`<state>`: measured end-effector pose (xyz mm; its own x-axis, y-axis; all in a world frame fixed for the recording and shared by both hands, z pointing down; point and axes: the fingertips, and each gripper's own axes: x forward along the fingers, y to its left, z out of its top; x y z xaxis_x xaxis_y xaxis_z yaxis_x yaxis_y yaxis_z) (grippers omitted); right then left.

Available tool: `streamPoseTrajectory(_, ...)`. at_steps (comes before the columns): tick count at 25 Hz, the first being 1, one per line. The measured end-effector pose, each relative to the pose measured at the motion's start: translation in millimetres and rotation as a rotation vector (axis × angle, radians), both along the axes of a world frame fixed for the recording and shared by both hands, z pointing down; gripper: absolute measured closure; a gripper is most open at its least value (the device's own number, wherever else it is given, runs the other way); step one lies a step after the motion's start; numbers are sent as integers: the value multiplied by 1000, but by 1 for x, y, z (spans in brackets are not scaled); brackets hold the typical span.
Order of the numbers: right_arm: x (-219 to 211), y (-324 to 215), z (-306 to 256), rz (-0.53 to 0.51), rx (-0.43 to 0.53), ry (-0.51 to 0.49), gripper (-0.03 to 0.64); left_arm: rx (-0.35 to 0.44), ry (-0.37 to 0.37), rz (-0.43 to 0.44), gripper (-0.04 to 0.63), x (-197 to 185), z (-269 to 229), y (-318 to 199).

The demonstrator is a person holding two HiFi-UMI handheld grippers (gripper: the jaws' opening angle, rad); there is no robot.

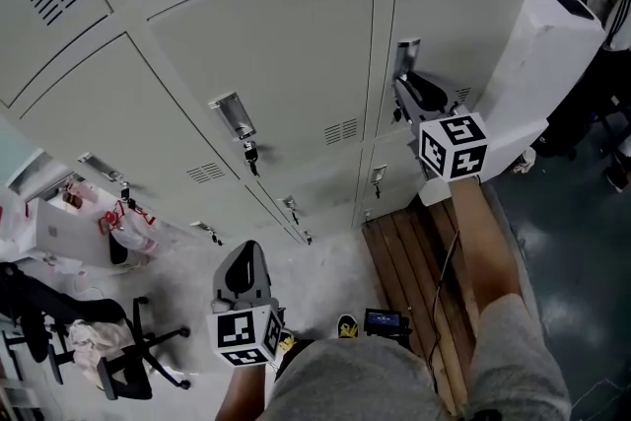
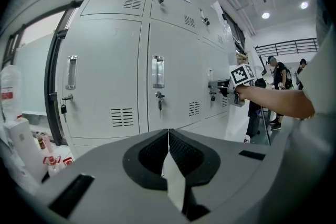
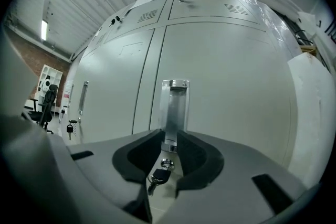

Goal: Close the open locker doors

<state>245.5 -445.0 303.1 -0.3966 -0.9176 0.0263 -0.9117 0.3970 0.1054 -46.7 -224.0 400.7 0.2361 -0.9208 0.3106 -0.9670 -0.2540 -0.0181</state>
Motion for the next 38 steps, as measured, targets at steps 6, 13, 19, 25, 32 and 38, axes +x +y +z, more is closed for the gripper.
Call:
streamPoseTrajectory(6, 0, 3, 5, 11, -44, -46, 525, -5, 2, -12, 583, -6, 1, 3)
streamPoseTrajectory(13, 0, 34, -10, 36, 7, -22, 552, 16, -6, 8, 583, -4, -3, 4)
streamPoseTrajectory(19, -12, 123, -6, 8, 13, 3, 552, 17, 2, 26, 583, -5, 3, 21)
streamPoseTrajectory(25, -30, 212, 30, 19, -49, 23, 554, 5, 23, 33, 583, -4, 10, 44)
streamPoseTrajectory(32, -30, 256, 47, 27, -102, -44, 554, 10, 40, 42, 583, 4, 13, 66)
streamPoseTrajectory(38, -31, 264, 44, 22, -100, -55, 554, 25, 43, 36, 583, 7, 6, 75)
